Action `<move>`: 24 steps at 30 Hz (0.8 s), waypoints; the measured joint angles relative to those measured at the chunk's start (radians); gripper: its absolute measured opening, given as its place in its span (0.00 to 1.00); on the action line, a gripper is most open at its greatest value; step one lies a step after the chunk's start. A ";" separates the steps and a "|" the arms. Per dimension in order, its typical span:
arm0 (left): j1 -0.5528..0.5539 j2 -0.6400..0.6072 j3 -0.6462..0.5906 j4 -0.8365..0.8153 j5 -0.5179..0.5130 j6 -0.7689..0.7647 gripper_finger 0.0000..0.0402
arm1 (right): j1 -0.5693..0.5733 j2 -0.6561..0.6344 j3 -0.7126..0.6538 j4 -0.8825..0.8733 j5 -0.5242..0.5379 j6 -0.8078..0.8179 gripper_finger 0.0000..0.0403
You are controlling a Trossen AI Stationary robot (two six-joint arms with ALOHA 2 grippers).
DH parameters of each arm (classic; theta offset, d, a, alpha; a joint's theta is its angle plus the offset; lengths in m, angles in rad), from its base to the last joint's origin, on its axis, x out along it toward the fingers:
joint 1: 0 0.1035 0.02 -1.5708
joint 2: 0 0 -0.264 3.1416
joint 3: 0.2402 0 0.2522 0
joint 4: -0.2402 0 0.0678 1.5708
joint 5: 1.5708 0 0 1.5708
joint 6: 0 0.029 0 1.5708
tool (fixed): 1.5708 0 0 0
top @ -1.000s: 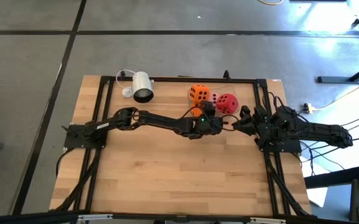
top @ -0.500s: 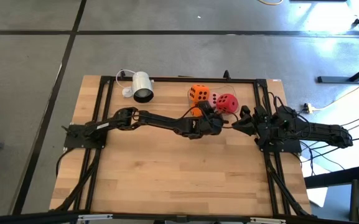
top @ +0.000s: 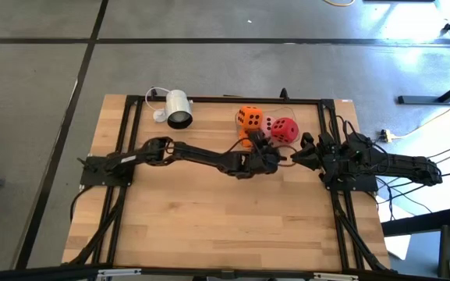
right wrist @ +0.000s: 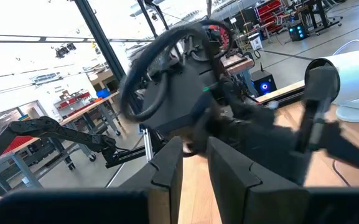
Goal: Pick & Place Dice
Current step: Return to Home Position
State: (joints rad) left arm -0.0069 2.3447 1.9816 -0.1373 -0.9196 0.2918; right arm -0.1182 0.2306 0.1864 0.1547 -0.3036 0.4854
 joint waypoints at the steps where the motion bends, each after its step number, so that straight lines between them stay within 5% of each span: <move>1: -0.008 -0.001 0.000 -0.009 -0.004 0.006 0.27 | 0.000 0.000 0.000 0.000 0.000 0.000 0.18; 7: -0.066 -0.019 -0.001 -0.057 0.039 -0.022 0.28 | 0.000 0.000 0.000 0.000 0.000 0.000 0.18; 18: -0.111 -0.102 -0.001 -0.244 0.406 -0.266 0.25 | 0.000 0.000 0.000 0.000 0.000 0.000 0.18; 24: -0.130 -0.155 -0.029 -0.302 0.437 -0.322 0.25 | 0.000 0.000 0.000 0.000 0.000 0.000 0.18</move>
State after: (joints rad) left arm -0.1367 2.1900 1.9530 -0.4397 -0.4824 -0.0303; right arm -0.1183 0.2306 0.1864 0.1547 -0.3035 0.4854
